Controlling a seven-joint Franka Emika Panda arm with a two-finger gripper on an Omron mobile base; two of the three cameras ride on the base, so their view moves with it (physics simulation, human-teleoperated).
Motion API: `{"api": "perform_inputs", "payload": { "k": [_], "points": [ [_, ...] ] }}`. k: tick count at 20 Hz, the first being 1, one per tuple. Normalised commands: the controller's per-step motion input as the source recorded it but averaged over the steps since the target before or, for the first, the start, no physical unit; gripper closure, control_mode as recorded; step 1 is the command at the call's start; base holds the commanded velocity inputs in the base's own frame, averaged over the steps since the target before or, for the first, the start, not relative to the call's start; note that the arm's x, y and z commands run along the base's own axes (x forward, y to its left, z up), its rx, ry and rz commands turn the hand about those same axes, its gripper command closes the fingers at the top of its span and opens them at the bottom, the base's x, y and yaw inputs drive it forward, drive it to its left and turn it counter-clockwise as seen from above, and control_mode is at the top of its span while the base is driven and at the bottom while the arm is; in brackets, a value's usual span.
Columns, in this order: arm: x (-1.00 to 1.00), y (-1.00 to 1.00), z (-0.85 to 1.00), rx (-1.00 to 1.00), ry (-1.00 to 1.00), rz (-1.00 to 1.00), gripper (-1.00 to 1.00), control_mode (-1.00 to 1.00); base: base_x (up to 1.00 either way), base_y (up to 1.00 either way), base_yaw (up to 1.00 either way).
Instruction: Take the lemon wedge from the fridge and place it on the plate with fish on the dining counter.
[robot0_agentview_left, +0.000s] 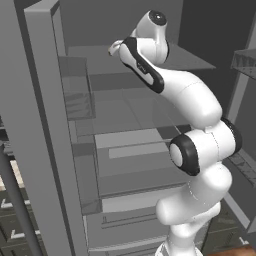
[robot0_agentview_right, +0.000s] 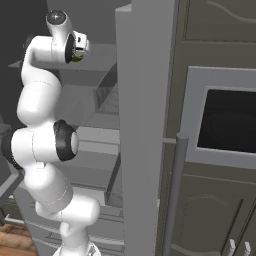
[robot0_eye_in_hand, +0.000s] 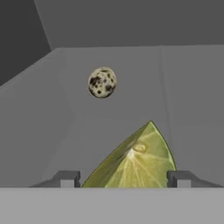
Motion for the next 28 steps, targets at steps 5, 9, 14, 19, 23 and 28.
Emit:
{"api": "perform_inputs", "payload": {
  "k": [5, 9, 14, 19, 23, 28],
  "points": [
    [-0.08, 0.00, 0.00, 0.00, -0.01, 0.00, 1.00, -1.00, 0.00, 0.00, 0.00],
    [-0.83, 0.16, 0.00, -0.01, -0.20, 0.00, 1.00, -1.00, 0.00, 0.00, 0.00],
    [-1.00, 0.17, 0.02, -0.05, -0.38, 0.00, 1.00, -1.00, 0.00, 0.00, 0.00],
    [-1.00, 0.07, 0.08, -0.02, -0.40, -0.01, 1.00, -1.00, 0.00, 0.00, 0.00],
    [-1.00, 0.00, 0.37, 0.04, -0.23, -0.08, 1.00, -1.00, 0.00, 0.00, 0.00],
    [-1.00, 0.00, 0.13, 0.17, 0.00, -0.11, 1.00, -1.00, 0.00, 0.00, 0.00]
  ]
}}
